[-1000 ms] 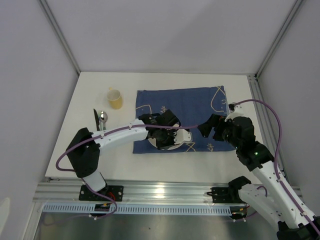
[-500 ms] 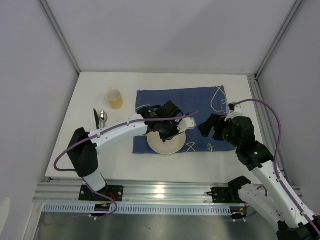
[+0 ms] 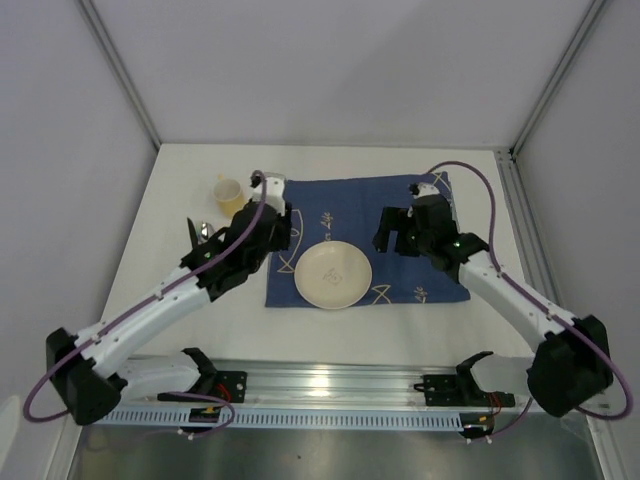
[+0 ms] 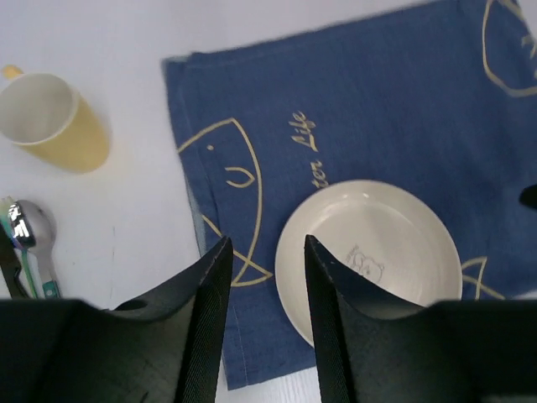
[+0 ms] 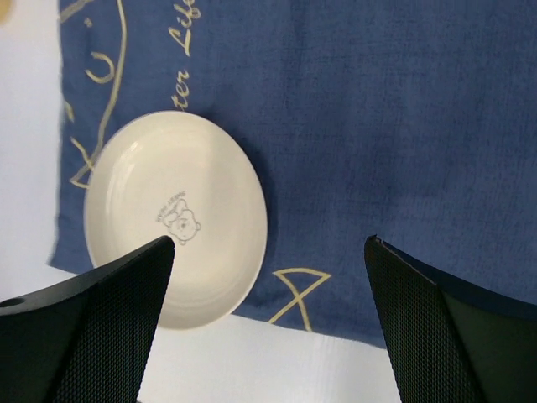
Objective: Set the dinner table for one person
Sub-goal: Place the plate at the center of the board, then move the plate onto the napkin.
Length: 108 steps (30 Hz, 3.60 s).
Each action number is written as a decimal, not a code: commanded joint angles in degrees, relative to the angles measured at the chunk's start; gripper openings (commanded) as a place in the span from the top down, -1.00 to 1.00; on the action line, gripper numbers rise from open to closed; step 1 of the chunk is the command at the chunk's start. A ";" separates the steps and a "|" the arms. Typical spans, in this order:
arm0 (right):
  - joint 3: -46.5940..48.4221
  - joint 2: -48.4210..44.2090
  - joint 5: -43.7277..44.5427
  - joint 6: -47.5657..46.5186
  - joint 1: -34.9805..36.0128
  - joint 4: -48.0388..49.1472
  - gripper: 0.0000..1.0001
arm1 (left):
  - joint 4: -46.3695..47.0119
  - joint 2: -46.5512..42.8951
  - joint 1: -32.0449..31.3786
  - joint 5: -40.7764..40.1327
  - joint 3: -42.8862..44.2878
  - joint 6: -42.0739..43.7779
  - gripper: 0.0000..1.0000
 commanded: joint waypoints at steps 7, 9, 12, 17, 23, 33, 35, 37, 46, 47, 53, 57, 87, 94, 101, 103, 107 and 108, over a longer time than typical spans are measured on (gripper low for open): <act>26.96 24.05 10.71 -18.65 7.16 -10.39 -0.96 | 1.64 -12.02 -0.07 -12.71 -8.85 -11.19 0.13; 32.39 29.39 10.62 -24.10 8.91 -12.50 -0.93 | 0.23 -12.99 -0.07 -11.66 -10.52 -12.08 0.11; 39.87 37.12 10.89 -31.39 11.54 -18.48 -0.89 | -0.31 -14.92 -0.07 -9.73 -12.10 -13.40 0.11; 43.42 43.39 6.32 -36.59 12.87 -20.95 -0.79 | -0.40 -17.56 -0.07 -7.18 -13.33 -12.18 0.12; 43.86 49.11 4.83 -38.97 14.28 -22.53 -0.61 | -0.13 -19.93 -0.07 -6.03 -15.18 -10.77 0.14; 48.32 54.03 2.19 -40.20 14.28 -21.83 -0.46 | 1.27 -21.96 -0.07 -5.42 -16.85 -9.01 0.15; 50.18 55.08 1.58 -40.29 14.28 -22.62 -0.35 | 1.36 -22.05 -0.07 -5.33 -17.20 -8.75 0.15; 52.38 56.49 0.70 -40.37 14.28 -24.29 -0.12 | 1.19 -22.05 -0.07 -5.42 -17.12 -8.57 0.16; 52.38 58.08 -1.41 -40.20 14.28 -25.17 1.00 | 2.59 -21.96 -0.07 -5.94 -17.30 -6.73 0.16; 52.30 57.99 -1.41 -40.20 14.19 -25.17 1.00 | 2.59 -21.87 -0.07 -5.94 -17.29 -6.72 0.15; 52.47 55.36 -2.73 -39.93 13.84 -24.47 1.00 | 3.12 -20.99 -0.07 -5.68 -17.12 -6.64 0.17; 53.35 53.07 -4.75 -39.67 12.70 -24.73 1.00 | 3.21 -20.38 -0.07 -5.07 -16.85 -6.64 0.17; 47.99 47.35 8.44 -31.32 -3.74 -19.54 1.00 | 6.46 -18.09 -0.07 -4.89 -16.85 -2.94 0.16; 46.93 48.15 3.78 -33.34 -3.74 -20.42 1.00 | 6.72 -18.18 -0.07 -4.80 -17.20 -3.21 0.16; 45.97 47.44 4.29 -35.10 -3.91 -22.27 1.00 | 6.90 -17.39 -0.07 -4.10 -16.76 -3.12 0.16; 45.44 47.53 5.61 -35.27 -4.18 -22.10 1.00 | 7.16 -17.04 -0.07 -3.84 -16.42 -2.86 0.17; 44.74 47.62 7.54 -35.45 -4.18 -21.83 1.00 | 7.16 -16.51 -0.07 -3.57 -16.50 -2.77 0.17; 44.82 48.05 8.07 -35.54 -4.18 -21.83 1.00 | 7.08 -16.51 -0.07 -3.57 -16.41 -2.77 0.17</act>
